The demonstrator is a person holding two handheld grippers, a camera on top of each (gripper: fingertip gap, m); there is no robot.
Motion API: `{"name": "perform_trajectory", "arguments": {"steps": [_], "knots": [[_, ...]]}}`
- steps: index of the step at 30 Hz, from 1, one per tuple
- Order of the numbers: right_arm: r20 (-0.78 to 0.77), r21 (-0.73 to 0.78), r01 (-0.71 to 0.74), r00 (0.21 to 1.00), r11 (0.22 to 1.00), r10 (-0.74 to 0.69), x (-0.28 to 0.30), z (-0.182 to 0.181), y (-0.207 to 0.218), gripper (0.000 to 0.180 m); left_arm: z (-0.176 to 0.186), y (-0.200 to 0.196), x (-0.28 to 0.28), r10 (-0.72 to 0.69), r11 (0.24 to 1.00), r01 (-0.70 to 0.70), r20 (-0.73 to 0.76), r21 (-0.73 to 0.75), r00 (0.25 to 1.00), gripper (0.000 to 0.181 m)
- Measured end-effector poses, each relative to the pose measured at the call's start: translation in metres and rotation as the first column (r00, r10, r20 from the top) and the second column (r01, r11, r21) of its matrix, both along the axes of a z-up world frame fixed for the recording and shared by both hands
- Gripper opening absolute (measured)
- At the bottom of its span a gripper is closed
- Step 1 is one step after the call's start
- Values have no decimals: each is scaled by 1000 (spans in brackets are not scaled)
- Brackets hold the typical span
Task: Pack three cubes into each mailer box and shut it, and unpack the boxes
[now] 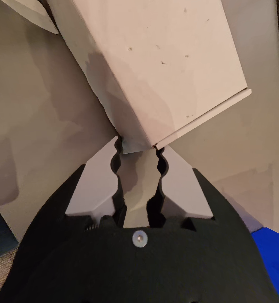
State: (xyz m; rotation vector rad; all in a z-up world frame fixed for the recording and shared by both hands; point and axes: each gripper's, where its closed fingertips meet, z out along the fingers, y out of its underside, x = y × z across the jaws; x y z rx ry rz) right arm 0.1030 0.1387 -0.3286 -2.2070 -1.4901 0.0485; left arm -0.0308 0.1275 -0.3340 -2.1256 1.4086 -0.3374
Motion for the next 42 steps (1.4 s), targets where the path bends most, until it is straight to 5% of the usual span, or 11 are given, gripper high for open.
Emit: {"name": "perform_trajectory", "arguments": {"steps": [10,26,29,31,33,42], "knots": [[-117,-148,-52,993,988,35,-4,8,-22,57,2,-11,-8,-108,991,107,-14,-81,994,38],[-93,-65,-85,993,994,78,-1,5,-5,39,0,3,-6,-145,989,142,-83,-39,986,29],[-109,-45,-72,992,996,66,-1,7,-5,42,0,2,-5,-136,990,133,-54,-47,989,34],[-109,-55,-81,991,995,75,-2,6,-8,42,-1,1,-3,-124,989,122,-24,-79,992,56],[-111,-59,-83,991,995,76,-1,6,-7,42,1,8,-6,-113,993,112,-52,-37,992,33],[-88,-65,-69,994,996,64,1,4,-3,34,0,25,-2,-41,999,41,-62,7,997,21]]}}
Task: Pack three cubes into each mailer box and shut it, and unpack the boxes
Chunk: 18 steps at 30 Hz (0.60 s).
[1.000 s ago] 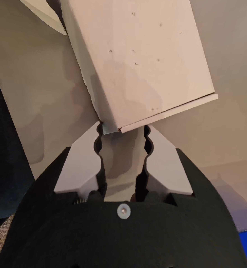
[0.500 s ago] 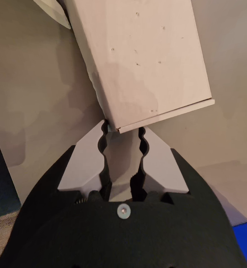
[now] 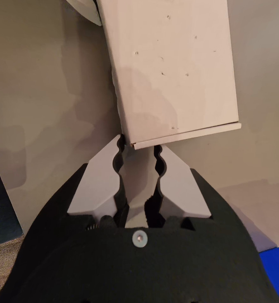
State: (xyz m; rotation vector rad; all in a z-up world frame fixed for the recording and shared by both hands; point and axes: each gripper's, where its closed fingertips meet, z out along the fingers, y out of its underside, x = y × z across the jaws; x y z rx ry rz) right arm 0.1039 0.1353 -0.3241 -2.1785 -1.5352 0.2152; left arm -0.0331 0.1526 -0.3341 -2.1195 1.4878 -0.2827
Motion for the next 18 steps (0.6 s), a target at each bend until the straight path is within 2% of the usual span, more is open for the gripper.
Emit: {"name": "perform_trajectory", "arguments": {"steps": [4,8,10,13,15,17,18], "knots": [[-27,27,27,999,999,-26,2,1,4,35,0,2,1,-8,1000,8,6,22,1000,22],[-23,20,34,999,999,-33,3,2,1,41,0,-10,0,-61,996,61,2,-59,998,26],[-27,-3,33,999,999,-33,3,3,-3,45,0,-13,2,-64,995,65,12,-76,998,47],[-26,-6,91,996,996,-91,3,1,4,68,-1,-15,9,-62,994,64,20,-91,998,55],[-10,-19,122,992,992,-122,4,-2,7,83,0,-14,14,-59,993,62,30,-98,998,52],[-6,-14,143,990,990,-143,6,-3,10,80,0,-12,17,-47,994,50,31,-95,998,50],[-12,-6,157,988,988,-157,9,-2,13,68,0,-11,18,-37,994,40,34,-97,999,49]]}}
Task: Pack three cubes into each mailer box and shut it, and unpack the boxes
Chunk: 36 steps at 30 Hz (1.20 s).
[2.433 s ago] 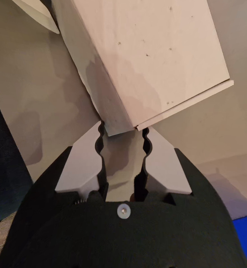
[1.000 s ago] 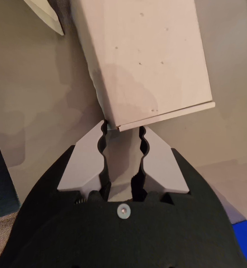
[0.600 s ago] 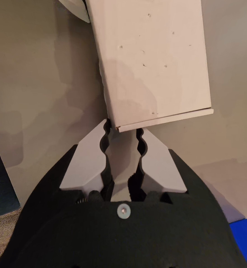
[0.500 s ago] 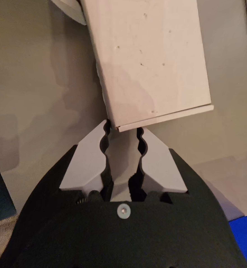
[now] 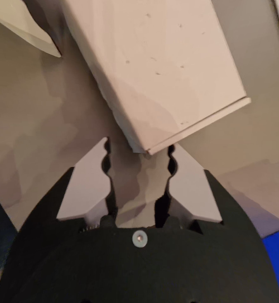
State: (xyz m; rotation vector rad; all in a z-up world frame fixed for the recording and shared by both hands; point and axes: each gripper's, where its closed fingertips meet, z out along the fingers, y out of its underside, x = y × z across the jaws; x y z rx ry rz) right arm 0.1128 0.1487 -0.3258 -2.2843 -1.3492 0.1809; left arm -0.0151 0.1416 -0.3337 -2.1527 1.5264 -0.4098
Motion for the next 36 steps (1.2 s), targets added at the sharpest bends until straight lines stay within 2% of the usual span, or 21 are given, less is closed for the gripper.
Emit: {"name": "perform_trajectory", "arguments": {"steps": [1,2,3,5,8,16,20,21,23,26,30,33,36], "knots": [[-8,13,23,1000,1000,-23,4,2,5,45,0,2,0,15,1000,-15,-2,-3,1000,47],[-28,2,31,999,1000,-31,4,2,6,43,0,5,0,29,1000,-29,-1,-7,1000,45],[-40,-6,34,999,999,-34,4,2,7,42,1,8,1,47,999,-47,4,-2,999,42],[-18,4,24,1000,1000,-23,4,2,9,41,0,15,-2,84,996,-83,-10,21,996,26],[5,4,27,1000,1000,-27,4,1,10,37,0,19,-2,125,992,-124,-31,18,992,23],[-25,18,48,999,999,-47,3,1,13,37,-1,25,-2,139,990,-137,-30,39,990,22],[-25,-46,13,1000,999,-14,3,1,-4,40,0,12,-7,85,996,-86,-42,-27,996,24],[-8,-56,5,1000,998,-5,3,1,-8,50,1,9,-9,69,997,-71,-44,-33,997,23],[35,-45,9,999,999,-7,9,7,-11,72,3,3,-9,55,997,-56,-19,-59,998,31],[47,14,-10,999,1000,10,10,29,-5,88,1,4,-10,66,996,-66,-7,-61,998,43],[43,91,-125,992,988,121,-16,57,14,111,-1,6,-5,72,996,-72,11,-56,997,38],[112,58,-196,975,979,189,-41,45,30,133,-1,10,-3,85,996,-84,18,-34,996,27],[241,-8,-242,941,970,236,-53,16,44,146,-1,12,0,103,994,-101,54,-39,993,26]]}}
